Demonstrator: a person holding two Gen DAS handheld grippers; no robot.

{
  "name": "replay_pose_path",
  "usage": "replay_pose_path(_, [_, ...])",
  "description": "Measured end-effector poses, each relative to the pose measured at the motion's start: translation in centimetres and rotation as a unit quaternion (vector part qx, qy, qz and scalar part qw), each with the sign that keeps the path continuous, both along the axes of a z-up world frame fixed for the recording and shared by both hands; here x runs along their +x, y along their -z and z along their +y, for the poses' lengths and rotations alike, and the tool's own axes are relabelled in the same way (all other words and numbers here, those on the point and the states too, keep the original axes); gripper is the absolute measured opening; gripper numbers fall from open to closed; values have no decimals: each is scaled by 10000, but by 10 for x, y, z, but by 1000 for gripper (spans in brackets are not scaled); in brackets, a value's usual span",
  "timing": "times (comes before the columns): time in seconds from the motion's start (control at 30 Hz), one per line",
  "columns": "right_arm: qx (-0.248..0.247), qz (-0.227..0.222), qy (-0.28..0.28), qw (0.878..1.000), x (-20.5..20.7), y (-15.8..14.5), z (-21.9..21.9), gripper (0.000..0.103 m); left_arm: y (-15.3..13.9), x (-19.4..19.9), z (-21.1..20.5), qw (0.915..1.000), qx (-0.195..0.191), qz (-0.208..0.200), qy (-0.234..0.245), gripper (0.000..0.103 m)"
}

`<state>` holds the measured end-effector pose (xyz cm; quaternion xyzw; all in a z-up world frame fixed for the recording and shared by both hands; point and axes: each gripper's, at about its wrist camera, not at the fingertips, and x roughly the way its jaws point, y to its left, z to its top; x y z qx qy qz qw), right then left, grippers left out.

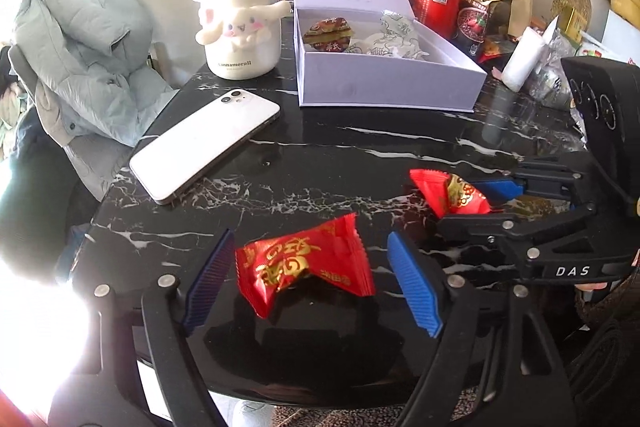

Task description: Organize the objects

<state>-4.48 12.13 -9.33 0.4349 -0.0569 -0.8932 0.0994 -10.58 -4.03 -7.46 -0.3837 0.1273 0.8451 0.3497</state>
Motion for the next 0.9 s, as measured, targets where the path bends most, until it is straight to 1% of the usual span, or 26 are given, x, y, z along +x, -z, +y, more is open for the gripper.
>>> replay_pose_path(0.07, [-38,4,-5,10000,0,0,1,40,2,-1,-2,9998,0,-15,-179,81])
replay_pose_path(0.13, [-100,0,-2,9999,0,0,2,40,5,-6,-4,9991,22,-137,-401,83])
replay_pose_path(0.2, [-187,-9,7,9998,0,0,5,40,10,-11,-5,9979,53,-408,-507,84])
replay_pose_path(0.27, [-235,-10,18,9997,0,0,6,40,15,-15,-4,9964,24,-678,-507,84])
replay_pose_path(0.3, [-237,-4,16,9997,0,0,7,40,17,-15,-3,9960,0,-736,-503,86])
replay_pose_path(0.47, [-310,5,14,9995,0,0,9,40,21,-10,5,9971,-80,-618,-444,93])
replay_pose_path(0.67, [-233,27,-2,9997,-1,0,7,40,22,-7,12,9983,-177,-485,-280,94])
replay_pose_path(0.7, [-223,32,-2,9997,-1,0,7,40,22,-7,13,9982,-225,-449,-314,89])
replay_pose_path(0.73, [-215,38,-4,9998,-1,0,7,40,21,-7,13,9981,-304,-365,-398,82])
replay_pose_path(0.77, [-210,47,0,9998,-1,0,7,40,20,-7,13,9975,-426,-229,-516,63])
replay_pose_path(0.9, [-274,79,-21,9996,0,-1,8,36,16,-12,12,9973,-437,-403,-438,56])
